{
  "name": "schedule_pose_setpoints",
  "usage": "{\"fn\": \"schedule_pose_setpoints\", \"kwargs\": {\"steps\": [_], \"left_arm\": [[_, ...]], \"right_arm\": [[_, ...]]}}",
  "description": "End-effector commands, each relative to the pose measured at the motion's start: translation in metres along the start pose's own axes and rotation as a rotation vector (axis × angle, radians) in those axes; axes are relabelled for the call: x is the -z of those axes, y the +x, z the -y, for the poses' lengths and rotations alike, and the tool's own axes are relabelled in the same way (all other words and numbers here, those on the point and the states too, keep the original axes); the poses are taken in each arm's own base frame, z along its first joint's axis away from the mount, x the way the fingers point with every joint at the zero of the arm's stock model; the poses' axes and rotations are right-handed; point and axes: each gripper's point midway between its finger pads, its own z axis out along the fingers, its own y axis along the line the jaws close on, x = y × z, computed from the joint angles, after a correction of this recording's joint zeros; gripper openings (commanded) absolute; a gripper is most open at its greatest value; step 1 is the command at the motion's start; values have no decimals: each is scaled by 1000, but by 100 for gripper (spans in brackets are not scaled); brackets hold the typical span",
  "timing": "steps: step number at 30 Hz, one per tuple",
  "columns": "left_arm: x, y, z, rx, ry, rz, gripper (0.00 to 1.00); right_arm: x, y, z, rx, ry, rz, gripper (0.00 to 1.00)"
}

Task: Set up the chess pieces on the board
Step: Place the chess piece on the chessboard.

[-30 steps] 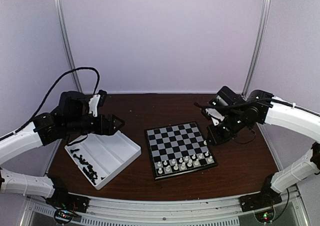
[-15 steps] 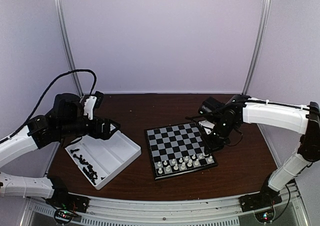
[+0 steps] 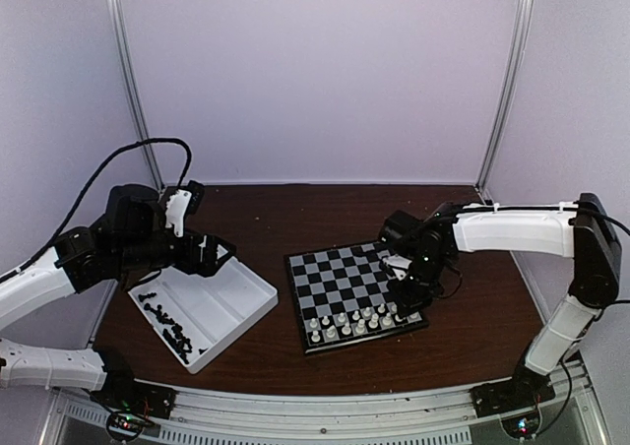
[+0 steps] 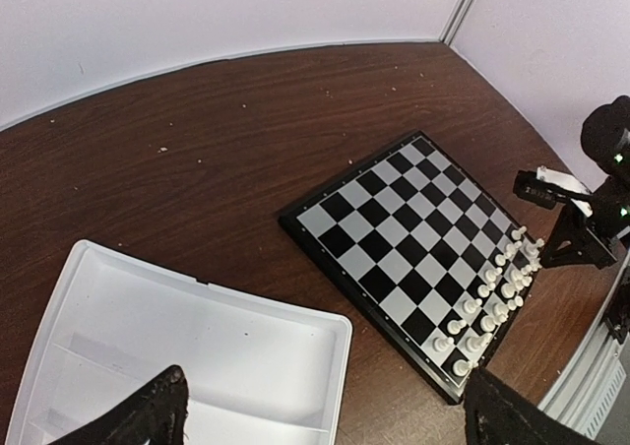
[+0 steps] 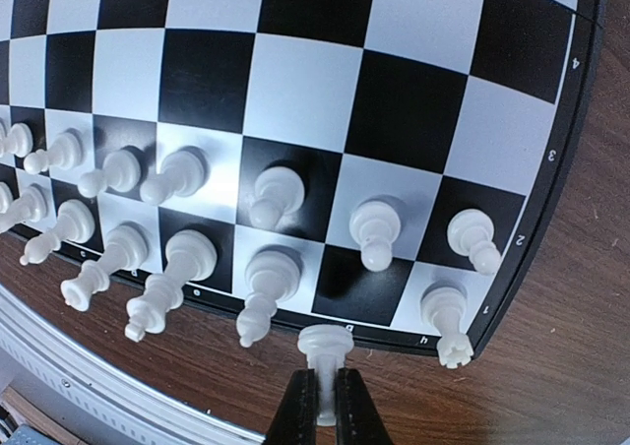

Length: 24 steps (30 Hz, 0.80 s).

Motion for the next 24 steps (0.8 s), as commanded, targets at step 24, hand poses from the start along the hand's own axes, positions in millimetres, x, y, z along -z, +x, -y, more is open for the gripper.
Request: {"fn": "schedule_pose_setpoints", "kwargs": {"steps": [24], "left_arm": [[-9, 0, -4, -4, -17, 6, 98]], "right_arm": [[-19, -11, 16, 31, 97, 1, 14]]}}
